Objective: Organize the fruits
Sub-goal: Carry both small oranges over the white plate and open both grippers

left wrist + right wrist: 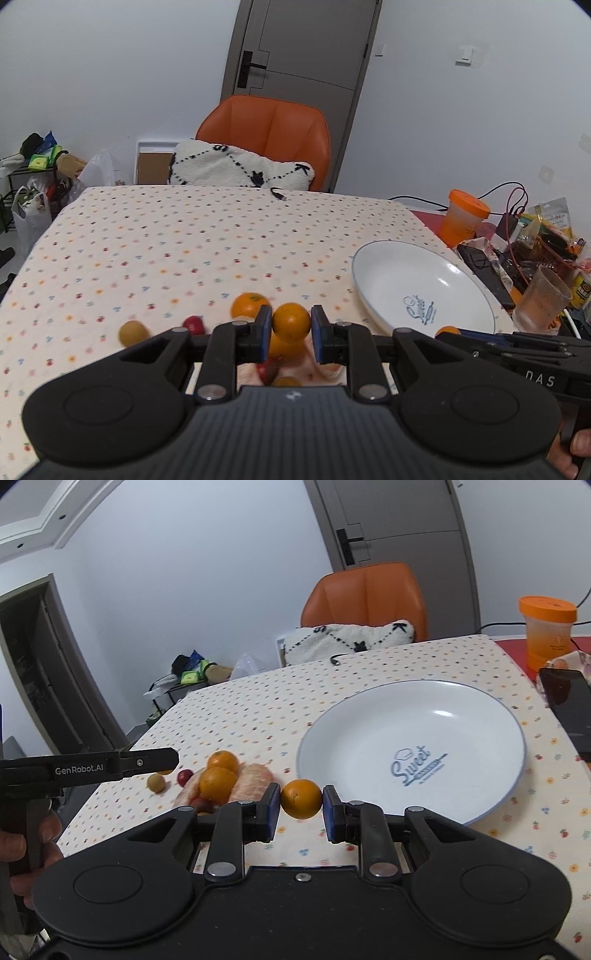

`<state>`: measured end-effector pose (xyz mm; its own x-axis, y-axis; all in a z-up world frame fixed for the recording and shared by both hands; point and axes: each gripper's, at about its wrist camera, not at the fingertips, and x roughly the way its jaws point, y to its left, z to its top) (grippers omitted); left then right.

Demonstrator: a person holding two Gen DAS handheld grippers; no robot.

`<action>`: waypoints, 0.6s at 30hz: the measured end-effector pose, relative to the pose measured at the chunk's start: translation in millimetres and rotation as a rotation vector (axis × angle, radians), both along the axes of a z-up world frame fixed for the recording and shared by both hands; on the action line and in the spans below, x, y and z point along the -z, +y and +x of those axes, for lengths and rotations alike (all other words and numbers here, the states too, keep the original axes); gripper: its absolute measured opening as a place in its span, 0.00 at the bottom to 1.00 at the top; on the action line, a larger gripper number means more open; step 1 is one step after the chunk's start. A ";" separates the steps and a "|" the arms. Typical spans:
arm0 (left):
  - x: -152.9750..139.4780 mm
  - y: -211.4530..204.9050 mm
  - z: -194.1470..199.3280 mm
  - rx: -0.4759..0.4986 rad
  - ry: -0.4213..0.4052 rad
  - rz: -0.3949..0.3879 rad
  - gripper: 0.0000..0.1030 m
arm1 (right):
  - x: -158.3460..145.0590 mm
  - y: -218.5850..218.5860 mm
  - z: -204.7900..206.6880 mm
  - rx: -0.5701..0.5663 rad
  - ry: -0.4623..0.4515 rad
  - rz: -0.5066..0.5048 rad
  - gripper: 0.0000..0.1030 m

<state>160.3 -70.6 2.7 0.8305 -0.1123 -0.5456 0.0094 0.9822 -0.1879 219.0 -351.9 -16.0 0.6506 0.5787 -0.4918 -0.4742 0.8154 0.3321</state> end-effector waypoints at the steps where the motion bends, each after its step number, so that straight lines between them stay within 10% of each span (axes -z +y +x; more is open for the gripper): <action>1: -0.1 -1.9 1.4 0.003 0.000 -0.001 0.20 | 0.0 -1.9 1.1 0.006 0.000 0.001 0.22; 18: 4.5 -61.1 39.5 0.122 0.000 0.009 0.20 | 6.5 -29.7 17.1 0.095 -0.014 -0.007 0.23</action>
<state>199.8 -131.7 -1.8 0.8110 -0.2073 -0.5471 0.1288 0.9754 -0.1786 236.1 -381.6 -22.4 0.7088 0.5110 -0.4863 -0.3994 0.8590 0.3204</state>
